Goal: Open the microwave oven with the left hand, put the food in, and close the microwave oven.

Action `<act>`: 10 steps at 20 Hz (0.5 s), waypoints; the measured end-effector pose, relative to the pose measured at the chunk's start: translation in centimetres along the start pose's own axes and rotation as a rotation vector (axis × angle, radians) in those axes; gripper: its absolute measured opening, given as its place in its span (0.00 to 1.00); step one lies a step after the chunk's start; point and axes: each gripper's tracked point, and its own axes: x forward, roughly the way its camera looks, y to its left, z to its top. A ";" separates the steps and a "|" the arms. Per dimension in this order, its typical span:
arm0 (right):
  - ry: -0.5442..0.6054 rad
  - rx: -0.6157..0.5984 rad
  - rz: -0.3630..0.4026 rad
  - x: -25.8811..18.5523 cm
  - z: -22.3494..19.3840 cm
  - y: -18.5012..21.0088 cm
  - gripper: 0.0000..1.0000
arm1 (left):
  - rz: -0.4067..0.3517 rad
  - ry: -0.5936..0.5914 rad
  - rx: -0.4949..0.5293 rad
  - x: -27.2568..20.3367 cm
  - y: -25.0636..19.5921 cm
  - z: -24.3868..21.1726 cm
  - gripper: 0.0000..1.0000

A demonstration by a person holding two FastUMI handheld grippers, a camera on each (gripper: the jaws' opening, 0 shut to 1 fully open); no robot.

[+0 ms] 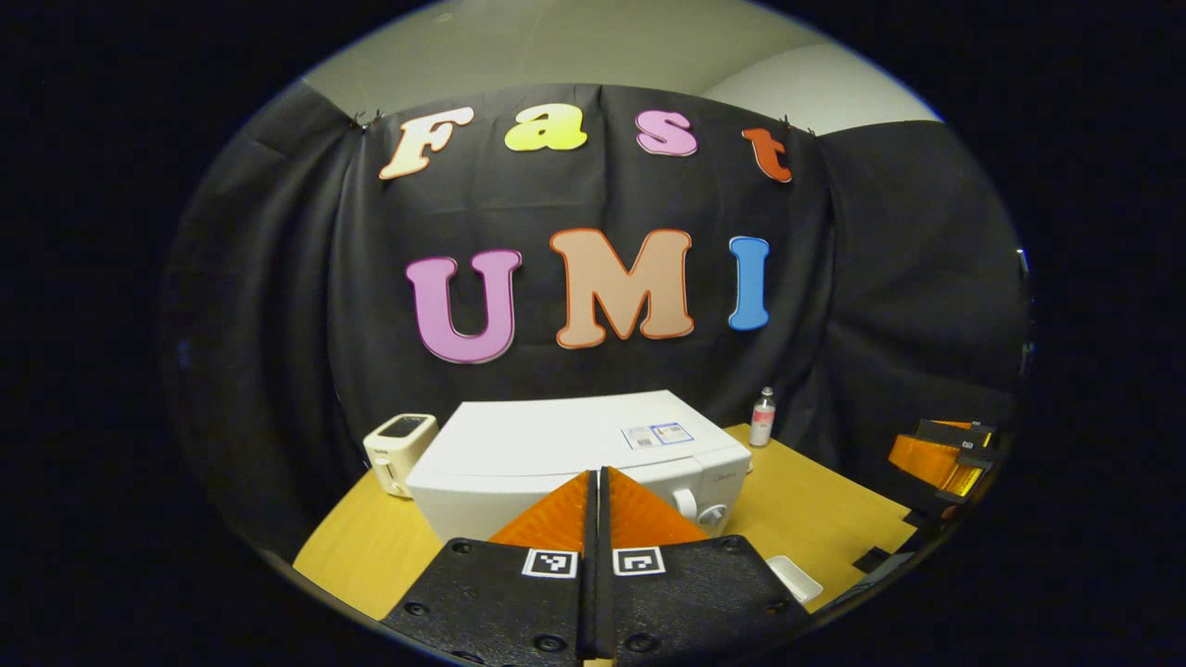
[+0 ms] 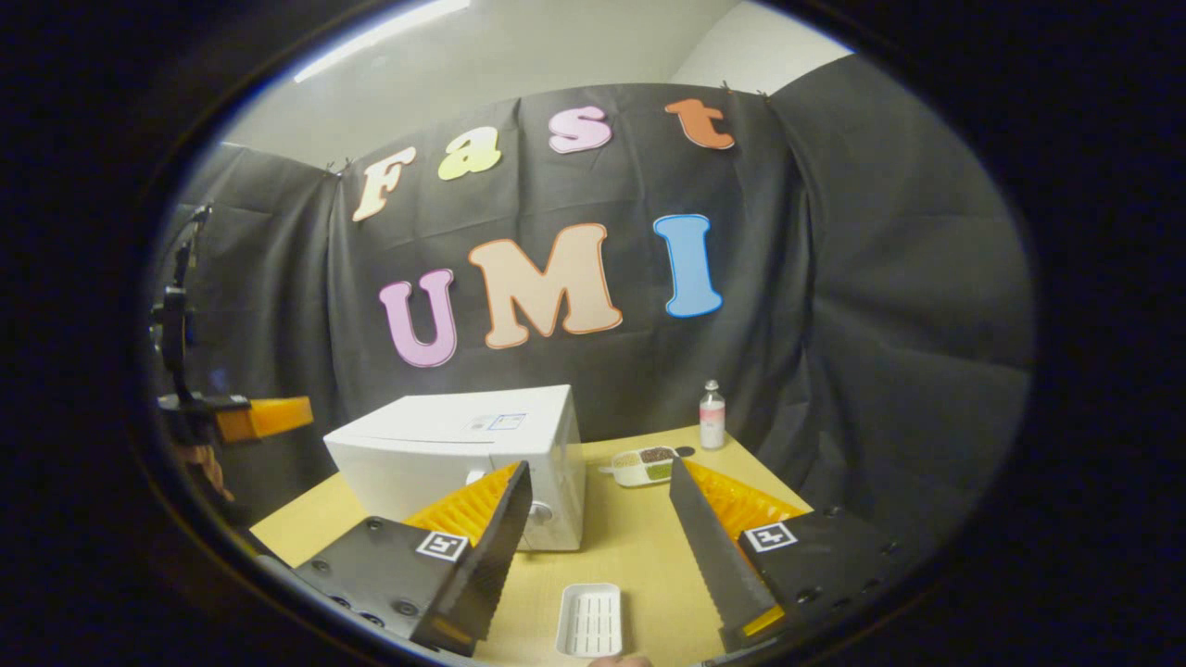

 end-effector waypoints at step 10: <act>-0.021 -0.019 -0.022 -0.6 0.8 -0.6 0.82 | -0.089 -0.145 -0.002 -2.2 -3.7 3.6 0.95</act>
